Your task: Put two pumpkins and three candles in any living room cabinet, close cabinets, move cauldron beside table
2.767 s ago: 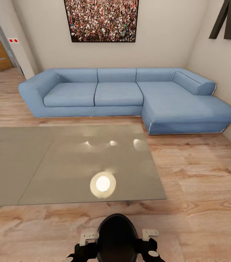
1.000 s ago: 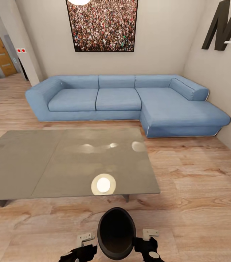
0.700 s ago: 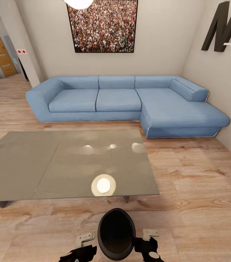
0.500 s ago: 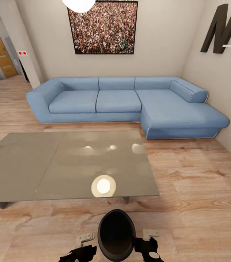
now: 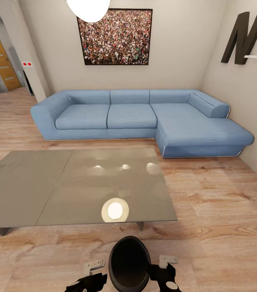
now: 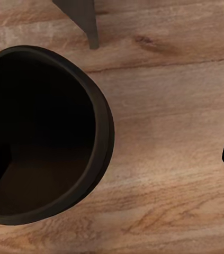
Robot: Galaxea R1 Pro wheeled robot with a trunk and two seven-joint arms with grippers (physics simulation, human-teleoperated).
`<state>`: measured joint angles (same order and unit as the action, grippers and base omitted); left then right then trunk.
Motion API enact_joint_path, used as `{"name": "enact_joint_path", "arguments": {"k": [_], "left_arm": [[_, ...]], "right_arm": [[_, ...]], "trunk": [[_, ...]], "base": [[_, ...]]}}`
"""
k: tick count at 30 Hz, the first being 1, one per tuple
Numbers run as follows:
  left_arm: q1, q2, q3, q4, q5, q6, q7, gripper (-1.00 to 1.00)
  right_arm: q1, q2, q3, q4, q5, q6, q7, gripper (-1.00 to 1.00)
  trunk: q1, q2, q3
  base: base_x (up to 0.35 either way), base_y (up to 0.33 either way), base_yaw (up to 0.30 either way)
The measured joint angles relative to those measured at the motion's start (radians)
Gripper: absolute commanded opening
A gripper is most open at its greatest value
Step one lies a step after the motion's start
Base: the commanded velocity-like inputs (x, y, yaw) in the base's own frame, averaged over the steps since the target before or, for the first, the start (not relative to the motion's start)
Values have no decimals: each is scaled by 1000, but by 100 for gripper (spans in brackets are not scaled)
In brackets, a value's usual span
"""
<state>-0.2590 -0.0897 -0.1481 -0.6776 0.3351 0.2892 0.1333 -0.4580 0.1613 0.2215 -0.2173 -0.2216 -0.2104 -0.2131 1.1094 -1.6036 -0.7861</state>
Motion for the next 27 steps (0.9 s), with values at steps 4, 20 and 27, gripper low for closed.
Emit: {"name": "enact_joint_path", "arguments": {"k": [4, 20, 27], "left_arm": [[0, 0, 1, 0, 0, 0, -1, 100], [0, 0, 1, 0, 1, 0, -1, 100], [0, 0, 1, 0, 1, 0, 0, 100]], "right_arm": [[0, 0, 0, 0, 0, -1, 0, 100], [0, 1, 0, 0, 0, -2, 1, 100], [0, 2, 0, 0, 0, -2, 1, 100]], "trunk": [[0, 0, 7], [0, 0, 33], [0, 0, 44]], "base": [[-33, 0, 0], [-83, 0, 0], [-229, 0, 8]]}}
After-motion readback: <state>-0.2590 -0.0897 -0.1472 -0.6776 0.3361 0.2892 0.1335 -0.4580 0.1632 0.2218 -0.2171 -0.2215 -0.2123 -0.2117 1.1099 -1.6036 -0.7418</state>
